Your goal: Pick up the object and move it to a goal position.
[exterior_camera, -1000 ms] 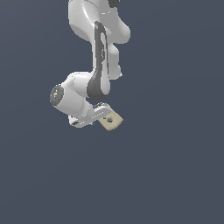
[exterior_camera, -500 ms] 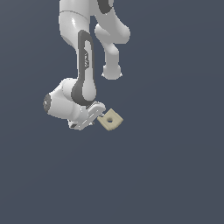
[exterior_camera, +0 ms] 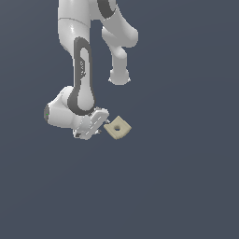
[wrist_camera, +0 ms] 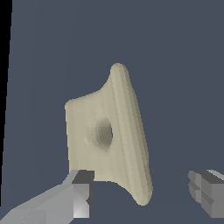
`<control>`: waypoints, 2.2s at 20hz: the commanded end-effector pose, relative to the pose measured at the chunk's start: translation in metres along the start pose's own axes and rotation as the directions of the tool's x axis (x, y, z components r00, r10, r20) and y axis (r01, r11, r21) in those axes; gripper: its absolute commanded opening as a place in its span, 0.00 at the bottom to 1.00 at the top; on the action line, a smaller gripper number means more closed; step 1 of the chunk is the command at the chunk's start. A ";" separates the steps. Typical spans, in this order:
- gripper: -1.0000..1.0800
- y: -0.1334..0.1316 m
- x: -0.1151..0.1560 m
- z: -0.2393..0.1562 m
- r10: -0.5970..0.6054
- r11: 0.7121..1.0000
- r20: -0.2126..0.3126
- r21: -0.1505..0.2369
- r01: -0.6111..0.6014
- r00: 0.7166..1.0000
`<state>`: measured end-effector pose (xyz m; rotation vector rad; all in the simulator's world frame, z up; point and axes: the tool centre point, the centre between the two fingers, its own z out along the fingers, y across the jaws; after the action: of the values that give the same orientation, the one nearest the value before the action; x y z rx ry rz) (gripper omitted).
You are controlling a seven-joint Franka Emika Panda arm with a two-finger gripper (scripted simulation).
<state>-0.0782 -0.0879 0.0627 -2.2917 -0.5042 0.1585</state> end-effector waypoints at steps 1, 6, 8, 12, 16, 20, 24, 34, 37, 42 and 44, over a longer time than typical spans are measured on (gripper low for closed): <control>0.81 0.000 -0.001 0.001 -0.011 1.000 -0.007 0.014 0.012 1.000; 0.81 0.001 -0.001 0.001 -0.012 1.000 -0.008 0.015 0.012 1.000; 0.81 0.001 -0.001 0.004 -0.012 1.000 -0.008 0.015 0.012 1.000; 0.81 0.000 -0.001 0.018 -0.013 1.000 -0.009 0.017 0.013 1.000; 0.81 -0.001 -0.002 0.029 -0.014 1.000 -0.009 0.018 0.014 1.000; 0.00 -0.001 -0.002 0.031 -0.014 1.000 -0.009 0.018 0.014 1.000; 0.00 -0.001 -0.002 0.031 -0.014 1.000 -0.009 0.018 0.014 1.000; 0.00 -0.005 -0.002 0.025 -0.015 1.000 -0.010 0.016 0.015 1.000; 0.00 -0.013 -0.003 0.019 -0.015 1.000 -0.010 0.016 0.015 1.000; 0.00 -0.035 -0.006 0.001 -0.014 1.000 -0.010 0.015 0.014 1.000; 0.00 -0.046 -0.008 -0.008 -0.014 1.000 -0.009 0.015 0.014 1.000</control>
<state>-0.0959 -0.0677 0.0901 -2.2716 -0.5120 0.1448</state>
